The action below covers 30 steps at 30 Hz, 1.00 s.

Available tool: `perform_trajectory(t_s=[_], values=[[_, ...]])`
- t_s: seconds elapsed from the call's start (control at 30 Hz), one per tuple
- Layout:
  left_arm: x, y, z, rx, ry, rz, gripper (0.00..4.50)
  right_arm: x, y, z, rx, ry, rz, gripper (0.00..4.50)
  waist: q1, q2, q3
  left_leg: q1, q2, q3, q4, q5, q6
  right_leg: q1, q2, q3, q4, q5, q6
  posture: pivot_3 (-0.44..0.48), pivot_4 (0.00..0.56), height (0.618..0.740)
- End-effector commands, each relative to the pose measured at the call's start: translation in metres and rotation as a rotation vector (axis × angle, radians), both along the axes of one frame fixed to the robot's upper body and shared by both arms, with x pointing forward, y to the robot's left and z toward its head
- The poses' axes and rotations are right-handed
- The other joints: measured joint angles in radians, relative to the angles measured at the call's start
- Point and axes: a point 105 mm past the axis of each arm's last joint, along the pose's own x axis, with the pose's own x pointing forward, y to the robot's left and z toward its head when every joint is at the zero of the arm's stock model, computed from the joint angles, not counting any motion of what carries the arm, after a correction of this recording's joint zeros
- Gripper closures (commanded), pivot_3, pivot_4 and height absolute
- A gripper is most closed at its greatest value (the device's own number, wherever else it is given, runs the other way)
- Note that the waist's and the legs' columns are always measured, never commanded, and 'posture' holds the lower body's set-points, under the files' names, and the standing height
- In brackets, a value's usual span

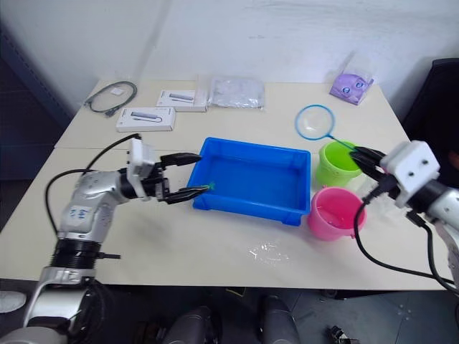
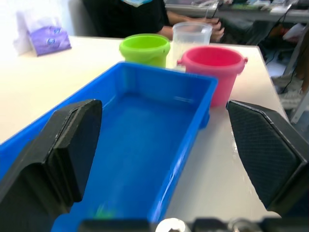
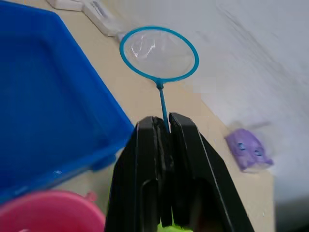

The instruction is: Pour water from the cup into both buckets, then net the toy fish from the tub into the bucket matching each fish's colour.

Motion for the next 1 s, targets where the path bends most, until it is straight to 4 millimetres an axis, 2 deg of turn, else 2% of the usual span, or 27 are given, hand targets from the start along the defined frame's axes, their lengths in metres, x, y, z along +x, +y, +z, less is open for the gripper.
perform_trajectory(t_s=[0.03,0.17,0.27,0.4,0.5,0.57,0.77,1.0], values=[[-0.003,0.036,0.005,0.071,-0.049,0.069,0.09,-0.001,0.035,-0.011,0.001,0.221,0.109,4.5,0.002,0.0,0.0,0.0,0.0,-0.001,0.0,0.0,0.0,0.0,-0.001,0.0,0.0,0.0,-0.001,0.0,0.15,0.74],[-0.004,0.064,-0.002,0.166,-0.047,0.142,0.09,0.004,0.059,-0.029,-0.072,0.388,0.171,4.5,0.006,0.0,0.0,-0.002,0.0,-0.003,-0.001,-0.002,0.001,-0.002,-0.003,-0.002,-0.001,-0.001,-0.003,0.0,0.15,0.74],[-0.003,0.078,0.001,0.189,-0.058,0.21,0.09,0.019,0.074,-0.048,-0.173,0.46,0.161,4.5,0.004,0.0,0.0,-0.004,-0.001,-0.003,0.0,-0.003,0.002,-0.003,-0.004,-0.003,-0.002,-0.001,-0.002,0.0,0.15,0.74],[-0.008,0.078,0.001,0.189,-0.039,0.207,0.09,0.045,0.091,-0.07,-0.289,0.496,0.158,4.5,0.001,0.0,0.0,-0.005,-0.002,-0.003,0.0,-0.003,0.003,-0.004,-0.005,-0.003,-0.003,-0.001,-0.002,0.0,0.15,0.74],[-0.011,0.075,0.002,0.198,-0.032,0.196,0.09,0.056,0.102,-0.081,-0.389,0.527,0.192,4.5,0.001,0.0,0.0,-0.008,-0.002,-0.002,0.0,-0.003,0.003,-0.007,-0.005,-0.004,0.0,-0.001,-0.002,0.0,0.15,0.74],[-0.01,0.075,0.003,0.203,-0.034,0.203,0.09,0.063,0.11,-0.082,-0.424,0.525,0.217,4.5,0.0,0.0,0.0,-0.017,-0.002,-0.002,0.002,-0.002,0.003,-0.016,-0.004,-0.004,0.004,-0.001,-0.001,0.0,0.15,0.74],[-0.011,0.075,0.004,0.196,-0.019,0.217,0.09,0.069,0.152,-0.079,-0.389,0.527,0.364,4.5,-0.003,0.0,0.0,-0.019,-0.002,-0.001,0.002,-0.002,0.002,-0.018,-0.002,-0.004,0.005,0.0,-0.001,0.0,0.15,0.74],[-0.013,0.074,0.002,0.197,-0.005,0.22,0.09,0.072,0.168,-0.071,-0.321,0.506,0.416,4.5,-0.003,0.0,0.0,-0.019,-0.002,-0.001,0.002,-0.002,0.002,-0.018,-0.002,-0.004,0.005,0.0,-0.001,0.0,0.15,0.74]])
